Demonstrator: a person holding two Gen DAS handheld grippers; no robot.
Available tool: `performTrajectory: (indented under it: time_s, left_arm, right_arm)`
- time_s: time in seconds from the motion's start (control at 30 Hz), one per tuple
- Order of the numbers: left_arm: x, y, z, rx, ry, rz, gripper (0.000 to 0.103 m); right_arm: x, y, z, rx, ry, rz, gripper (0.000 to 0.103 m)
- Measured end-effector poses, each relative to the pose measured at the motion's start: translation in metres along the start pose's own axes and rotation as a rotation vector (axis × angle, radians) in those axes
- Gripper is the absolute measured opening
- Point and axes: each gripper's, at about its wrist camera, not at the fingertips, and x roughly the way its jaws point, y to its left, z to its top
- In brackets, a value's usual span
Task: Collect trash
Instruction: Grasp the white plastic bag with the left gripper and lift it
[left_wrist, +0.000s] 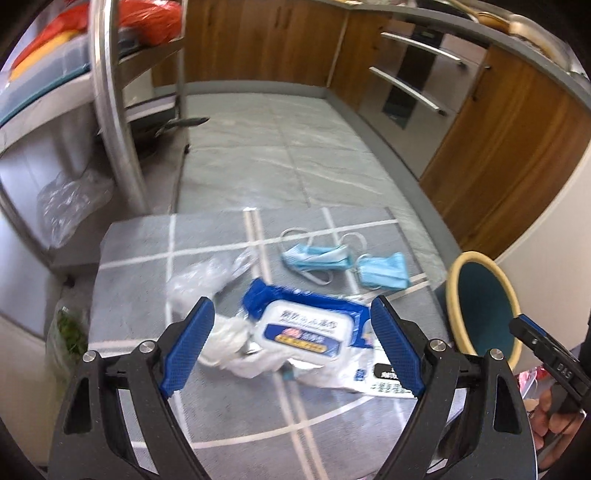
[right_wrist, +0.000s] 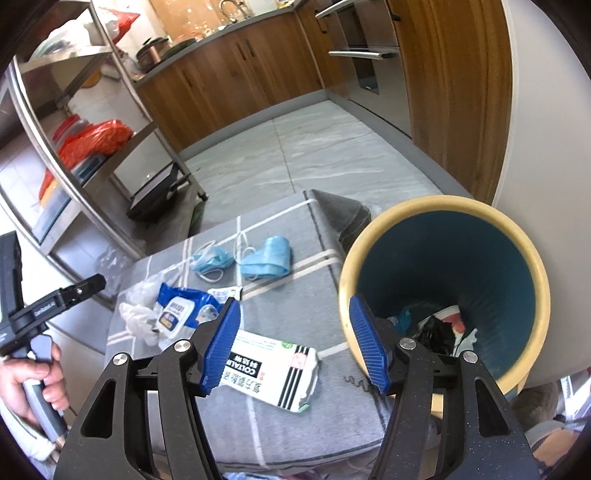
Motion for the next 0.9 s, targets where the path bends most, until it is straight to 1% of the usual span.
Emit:
performTrajectory:
  time_s: [0.2,0.3,0.43,0.53,0.6,0.67,0.7,0.77,0.83,0.87,0.9]
  left_arm:
    - [0.017,0.015,-0.010,-0.034,0.063,0.046,0.085]
    - [0.027,0.018,-0.013,-0.029,0.104,0.068,0.085]
    - [0.043,0.014,-0.020,-0.014,0.167,0.055,0.085]
    - [0.058,0.016,-0.025,-0.035,0.217,0.056,0.084]
    - [0.068,0.022,-0.029,-0.072,0.248,0.049,0.077]
    - [0.074,0.029,-0.030,-0.109,0.257,0.050,0.074]
    - [0.076,0.033,-0.031,-0.132,0.260,0.044,0.070]
    - [0.079,0.040,-0.033,-0.190,0.267,0.019,0.066]
    - [0.082,0.049,-0.035,-0.249,0.277,-0.014,0.058]
    - [0.084,0.055,-0.038,-0.289,0.283,-0.037,0.049]
    - [0.085,0.059,-0.041,-0.324,0.288,-0.063,0.036]
  right_arm:
    - [0.003,0.002,-0.003,-0.002,0.011,0.009,0.063]
    - [0.007,0.003,-0.005,-0.002,0.021,0.014,0.063]
    - [0.011,0.005,-0.007,-0.009,0.033,0.019,0.063]
    - [0.014,0.008,-0.010,-0.014,0.040,0.022,0.063]
    - [0.015,0.008,-0.010,-0.016,0.044,0.024,0.063]
    - [0.016,0.009,-0.010,-0.016,0.046,0.025,0.063]
    - [0.016,0.009,-0.011,-0.016,0.047,0.026,0.063]
    - [0.017,0.011,-0.012,-0.019,0.050,0.028,0.063]
    - [0.017,0.012,-0.013,-0.020,0.051,0.030,0.063]
    - [0.017,0.013,-0.013,-0.022,0.052,0.032,0.063]
    - [0.017,0.013,-0.013,-0.023,0.052,0.032,0.063]
